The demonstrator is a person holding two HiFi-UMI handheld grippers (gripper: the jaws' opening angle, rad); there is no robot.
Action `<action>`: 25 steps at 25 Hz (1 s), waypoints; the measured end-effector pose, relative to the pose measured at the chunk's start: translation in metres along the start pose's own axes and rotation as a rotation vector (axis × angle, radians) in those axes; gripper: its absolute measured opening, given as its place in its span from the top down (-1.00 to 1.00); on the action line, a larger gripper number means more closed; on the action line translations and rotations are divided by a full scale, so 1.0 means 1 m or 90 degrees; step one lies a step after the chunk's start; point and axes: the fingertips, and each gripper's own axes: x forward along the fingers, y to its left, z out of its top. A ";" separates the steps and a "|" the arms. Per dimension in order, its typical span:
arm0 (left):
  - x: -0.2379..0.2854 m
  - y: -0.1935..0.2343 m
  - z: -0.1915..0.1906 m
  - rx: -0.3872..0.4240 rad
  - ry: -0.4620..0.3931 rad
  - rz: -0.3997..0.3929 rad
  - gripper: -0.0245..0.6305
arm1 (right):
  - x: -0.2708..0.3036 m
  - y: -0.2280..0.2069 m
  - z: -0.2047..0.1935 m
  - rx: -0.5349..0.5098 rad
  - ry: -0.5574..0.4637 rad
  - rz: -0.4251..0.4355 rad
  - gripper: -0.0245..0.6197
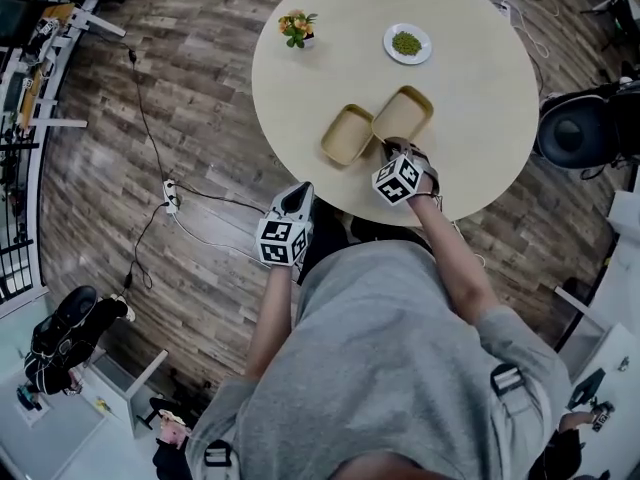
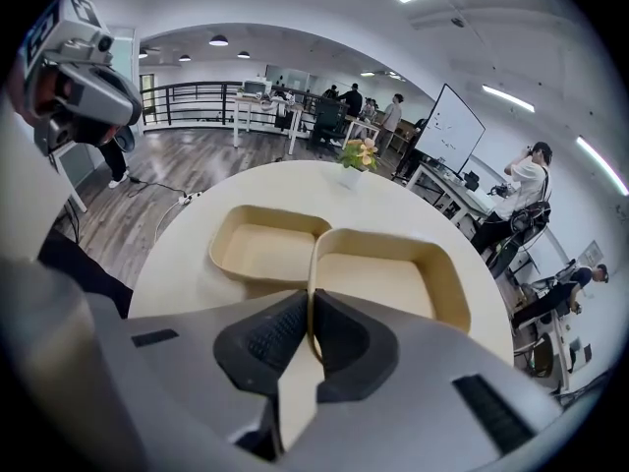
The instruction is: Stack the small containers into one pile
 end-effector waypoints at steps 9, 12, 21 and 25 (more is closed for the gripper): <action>-0.012 0.024 0.006 -0.005 -0.016 -0.004 0.87 | -0.001 0.025 0.036 -0.029 -0.011 0.006 0.84; -0.017 0.031 0.005 -0.008 -0.018 -0.003 0.87 | 0.000 0.038 0.045 -0.042 -0.014 0.014 0.84; -0.034 0.055 -0.003 -0.016 -0.011 0.002 0.87 | 0.007 0.072 0.064 -0.048 -0.012 0.038 0.84; -0.036 0.065 -0.004 -0.014 -0.007 -0.001 0.87 | 0.012 0.085 0.069 -0.052 -0.010 0.047 0.84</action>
